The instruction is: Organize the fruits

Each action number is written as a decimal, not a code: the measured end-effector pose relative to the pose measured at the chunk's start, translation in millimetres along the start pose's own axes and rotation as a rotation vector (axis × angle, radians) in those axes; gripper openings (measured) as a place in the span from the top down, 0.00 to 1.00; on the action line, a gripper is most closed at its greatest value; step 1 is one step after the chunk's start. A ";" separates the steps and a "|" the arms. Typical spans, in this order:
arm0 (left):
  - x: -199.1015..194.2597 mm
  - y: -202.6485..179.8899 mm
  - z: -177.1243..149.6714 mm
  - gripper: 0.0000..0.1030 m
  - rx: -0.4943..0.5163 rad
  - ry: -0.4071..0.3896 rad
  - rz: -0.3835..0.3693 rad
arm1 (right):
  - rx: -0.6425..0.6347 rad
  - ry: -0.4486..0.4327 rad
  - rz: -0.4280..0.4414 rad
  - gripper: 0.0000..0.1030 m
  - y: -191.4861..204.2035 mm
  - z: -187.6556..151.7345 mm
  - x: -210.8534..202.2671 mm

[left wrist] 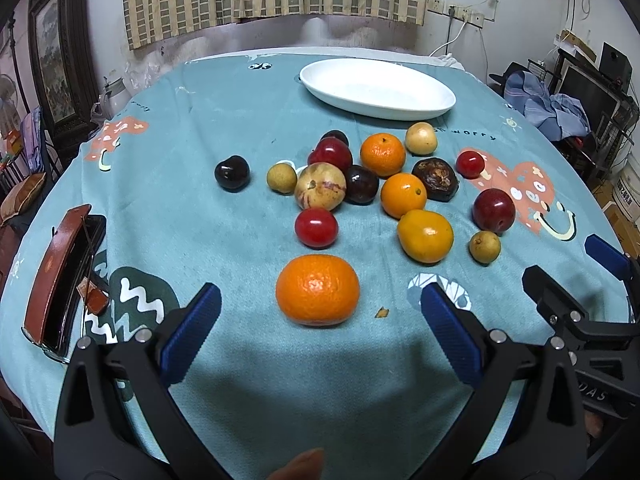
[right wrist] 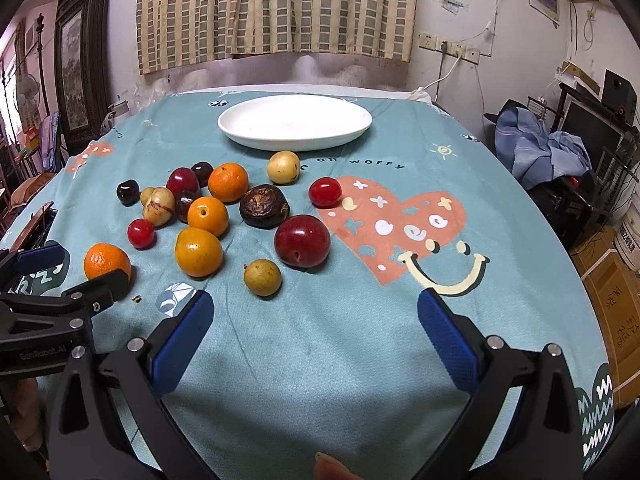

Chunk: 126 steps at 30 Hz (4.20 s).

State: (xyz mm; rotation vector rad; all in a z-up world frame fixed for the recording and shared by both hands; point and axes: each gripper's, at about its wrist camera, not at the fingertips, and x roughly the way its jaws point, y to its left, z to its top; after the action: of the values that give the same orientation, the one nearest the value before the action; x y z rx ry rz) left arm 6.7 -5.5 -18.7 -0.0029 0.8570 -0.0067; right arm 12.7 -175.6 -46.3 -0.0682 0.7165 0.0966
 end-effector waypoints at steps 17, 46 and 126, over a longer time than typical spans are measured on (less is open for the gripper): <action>4.9 -1.3 -2.1 0.02 0.001 0.020 -0.004 | -0.003 0.003 0.000 0.01 1.3 -0.7 2.1; 8.8 -2.0 -2.6 0.02 0.010 0.033 -0.013 | 0.006 0.013 0.063 0.01 1.8 -2.0 6.5; 136.5 -25.2 191.6 0.32 0.079 -0.003 -0.335 | 0.339 0.106 0.488 0.70 -89.3 185.1 178.3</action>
State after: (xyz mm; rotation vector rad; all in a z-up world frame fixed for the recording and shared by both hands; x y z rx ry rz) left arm 240.8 -31.6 3.7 -0.0725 0.8445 -0.3543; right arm 277.1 -235.0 -21.8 0.4307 0.8350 0.4388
